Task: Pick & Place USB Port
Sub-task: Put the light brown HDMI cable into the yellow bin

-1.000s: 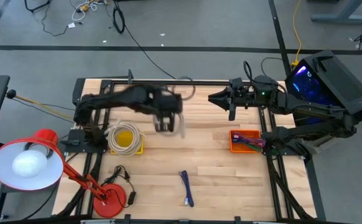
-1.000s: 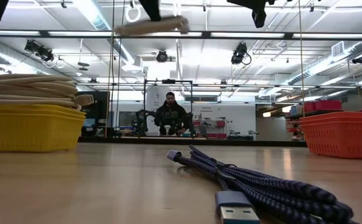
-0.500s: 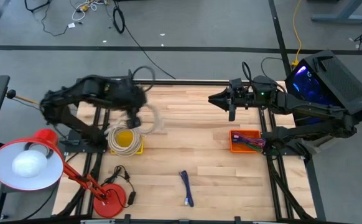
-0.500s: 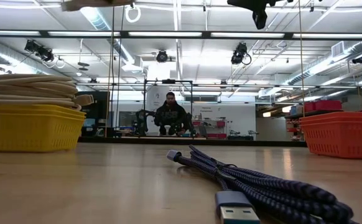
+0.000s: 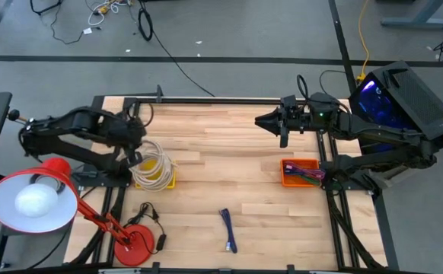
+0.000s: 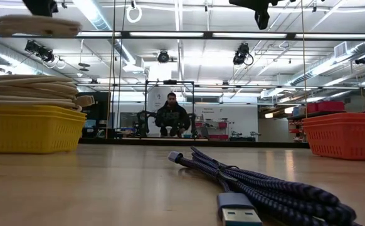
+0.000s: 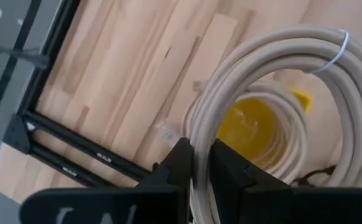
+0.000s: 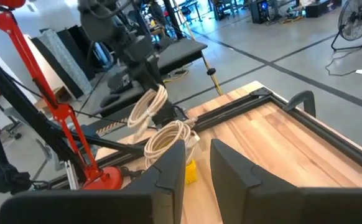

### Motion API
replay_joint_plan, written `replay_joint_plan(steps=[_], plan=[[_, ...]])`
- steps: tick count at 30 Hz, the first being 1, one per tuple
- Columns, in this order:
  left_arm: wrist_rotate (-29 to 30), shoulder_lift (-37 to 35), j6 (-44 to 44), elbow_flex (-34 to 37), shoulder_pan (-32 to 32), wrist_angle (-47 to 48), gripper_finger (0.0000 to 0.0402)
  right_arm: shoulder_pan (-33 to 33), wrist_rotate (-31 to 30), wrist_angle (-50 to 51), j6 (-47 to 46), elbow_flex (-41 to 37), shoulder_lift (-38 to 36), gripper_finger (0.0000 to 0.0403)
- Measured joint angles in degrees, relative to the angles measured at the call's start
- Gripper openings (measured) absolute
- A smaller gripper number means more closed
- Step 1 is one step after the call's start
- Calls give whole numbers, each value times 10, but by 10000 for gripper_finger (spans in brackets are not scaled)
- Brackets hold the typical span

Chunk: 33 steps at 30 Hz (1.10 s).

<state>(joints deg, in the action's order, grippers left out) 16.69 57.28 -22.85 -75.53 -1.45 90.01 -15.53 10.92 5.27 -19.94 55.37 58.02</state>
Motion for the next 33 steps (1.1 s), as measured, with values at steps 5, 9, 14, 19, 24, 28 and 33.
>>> replay_joint_plan(steps=[5, 9, 14, 19, 24, 28, 33], plan=[[1, -35, -37, 69, 0, -14, 38, 0, -26, -1, -1, 0, 0, 78], [-8, -49, -48, 137, 0, -74, 38, 0, -30, -2, -1, 0, 0, 78], [-28, -48, -46, 202, 0, -114, 38, 0, -30, -4, -6, 0, 0, 78], [-40, -54, -48, 234, 0, -118, 38, 0, -30, -5, -10, 0, 0, 78], [-29, -56, -48, 243, 0, -147, 38, 0, -30, -6, -10, 0, 0, 78], [-17, -56, -48, 243, 0, -172, 38, 0, -30, -6, -7, 0, 0, 78], [-22, -56, -46, 243, 5, -165, 38, 0, -30, -6, -6, 0, 0, 78]])
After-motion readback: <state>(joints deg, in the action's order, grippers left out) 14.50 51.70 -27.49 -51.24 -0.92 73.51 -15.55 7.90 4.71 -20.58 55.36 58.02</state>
